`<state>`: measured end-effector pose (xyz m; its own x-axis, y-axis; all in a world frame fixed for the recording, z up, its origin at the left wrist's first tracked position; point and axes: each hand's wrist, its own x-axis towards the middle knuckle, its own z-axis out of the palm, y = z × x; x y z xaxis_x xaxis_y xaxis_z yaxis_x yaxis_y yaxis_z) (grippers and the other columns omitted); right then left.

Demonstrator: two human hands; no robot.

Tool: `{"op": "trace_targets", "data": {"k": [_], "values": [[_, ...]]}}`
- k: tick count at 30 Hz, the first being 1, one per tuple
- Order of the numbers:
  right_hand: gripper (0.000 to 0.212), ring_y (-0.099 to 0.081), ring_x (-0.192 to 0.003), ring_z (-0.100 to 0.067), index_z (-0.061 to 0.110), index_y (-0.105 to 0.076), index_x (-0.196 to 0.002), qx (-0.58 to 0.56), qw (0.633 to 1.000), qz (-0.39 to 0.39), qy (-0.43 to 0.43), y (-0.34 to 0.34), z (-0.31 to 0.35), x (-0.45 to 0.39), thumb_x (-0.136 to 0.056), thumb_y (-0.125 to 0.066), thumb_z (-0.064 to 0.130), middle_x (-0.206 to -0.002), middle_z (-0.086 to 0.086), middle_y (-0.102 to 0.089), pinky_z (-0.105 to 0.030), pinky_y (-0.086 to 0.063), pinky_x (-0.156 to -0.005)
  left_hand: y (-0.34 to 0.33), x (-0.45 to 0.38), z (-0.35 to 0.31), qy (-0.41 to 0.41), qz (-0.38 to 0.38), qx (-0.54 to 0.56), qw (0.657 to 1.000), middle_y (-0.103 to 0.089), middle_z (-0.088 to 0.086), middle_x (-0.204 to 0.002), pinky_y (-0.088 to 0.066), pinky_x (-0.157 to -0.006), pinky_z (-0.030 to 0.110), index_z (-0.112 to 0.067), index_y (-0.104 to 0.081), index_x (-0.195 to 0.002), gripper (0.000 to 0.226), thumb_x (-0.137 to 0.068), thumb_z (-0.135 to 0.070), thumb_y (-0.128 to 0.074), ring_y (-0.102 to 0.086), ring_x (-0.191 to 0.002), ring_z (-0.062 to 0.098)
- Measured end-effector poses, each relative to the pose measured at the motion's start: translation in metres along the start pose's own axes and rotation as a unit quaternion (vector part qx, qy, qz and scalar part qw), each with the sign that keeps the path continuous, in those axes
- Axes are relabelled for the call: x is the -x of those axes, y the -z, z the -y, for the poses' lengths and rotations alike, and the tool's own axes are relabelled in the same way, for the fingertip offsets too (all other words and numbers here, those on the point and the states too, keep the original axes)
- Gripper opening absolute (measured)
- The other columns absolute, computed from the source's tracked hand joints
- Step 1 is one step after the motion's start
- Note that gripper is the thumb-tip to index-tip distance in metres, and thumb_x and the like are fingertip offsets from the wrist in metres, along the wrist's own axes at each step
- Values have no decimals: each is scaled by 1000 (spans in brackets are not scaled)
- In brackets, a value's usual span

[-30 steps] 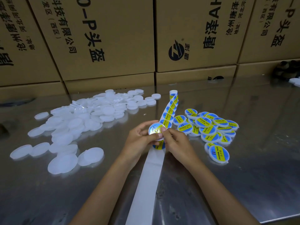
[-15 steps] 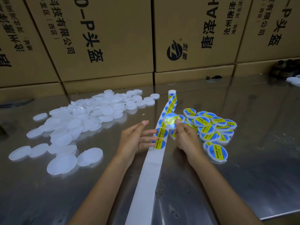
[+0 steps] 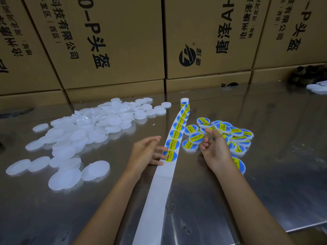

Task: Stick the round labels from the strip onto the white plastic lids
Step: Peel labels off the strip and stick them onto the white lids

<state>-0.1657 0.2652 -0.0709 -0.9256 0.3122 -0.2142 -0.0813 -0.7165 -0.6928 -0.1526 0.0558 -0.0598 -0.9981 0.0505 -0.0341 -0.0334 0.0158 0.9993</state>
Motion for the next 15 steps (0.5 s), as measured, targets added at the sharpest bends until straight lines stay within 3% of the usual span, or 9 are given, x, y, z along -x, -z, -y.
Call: {"op": "trace_targets", "data": {"k": [2, 4, 7, 9, 11, 12, 13, 15], "values": [[14, -31, -45, -11, 9, -61, -97, 66, 998, 7, 23, -1, -3, 0, -98, -47, 13, -52, -1, -42, -22, -29, -43, 1, -1, 3, -4, -1, -11, 1000, -77, 14, -85, -59, -52, 31, -14, -66, -115, 19, -103, -18, -52, -74, -68, 26], [18, -36, -44, -12, 8, -65, -94, 204, 976, 16, 78, -4, -11, 2, -95, -47, 9, -50, -1, -47, -23, -31, -43, 2, 0, 4, -7, 0, -19, 1000, -77, 15, -85, -59, -52, 31, -9, -66, -116, 20, -103, -15, -52, -73, -66, 25], [18, -55, -55, -9, 15, -70, -82, 430, 884, 62, 170, -8, -29, 7, -91, -54, 15, -62, 2, -63, -21, -42, -52, 2, 0, 1, -7, -8, -32, 999, -76, 15, -82, -54, -45, 29, -5, -65, -118, 21, -102, -8, -52, -67, -57, 24], [16, -63, -71, -13, 15, -72, -80, 508, 834, 99, 191, -8, -38, 6, -89, -60, 19, -77, -3, -71, -27, -47, -67, 15, -4, -6, -25, -32, -140, 989, -75, 7, -86, -52, -48, 27, -10, -68, -117, 23, -100, -6, -52, -64, -63, 21], [18, -62, -70, -13, 15, -73, -77, 521, 825, 107, 192, -6, -40, 3, -89, -61, 22, -77, -5, -71, -28, -46, -68, 44, -7, -16, -50, -50, -348, 935, -73, -1, -107, -56, -79, 32, -20, -69, -119, 36, -93, -1, -53, -66, -93, 18], [19, -59, -65, -12, 15, -73, -76, 512, 831, 103, 191, -5, -39, 2, -89, -61, 22, -75, -5, -70, -29, -45, -67, 62, -6, -23, -38, -52, -432, 900, -69, 0, -122, -52, -96, 34, -21, -67, -125, 43, -90, 1, -52, -63, -110, 20], [20, -57, -63, -10, 15, -72, -74, 499, 840, 99, 187, -5, -38, 1, -89, -61, 22, -72, -6, -69, -29, -45, -66, 83, -4, -30, -7, -45, -505, 862, -61, 3, -136, -44, -107, 35, -21, -62, -132, 47, -91, 0, -51, -56, -124, 24], [22, -55, -59, -9, 14, -71, -71, 483, 851, 99, 182, -5, -37, -1, -89, -60, 21, -66, -6, -66, -30, -44, -65, 121, 5, -39, 84, -9, -603, 793, -44, 2, -153, -32, -113, 34, -23, -48, -145, 49, -98, -12, -52, -42, -139, 26]]}}
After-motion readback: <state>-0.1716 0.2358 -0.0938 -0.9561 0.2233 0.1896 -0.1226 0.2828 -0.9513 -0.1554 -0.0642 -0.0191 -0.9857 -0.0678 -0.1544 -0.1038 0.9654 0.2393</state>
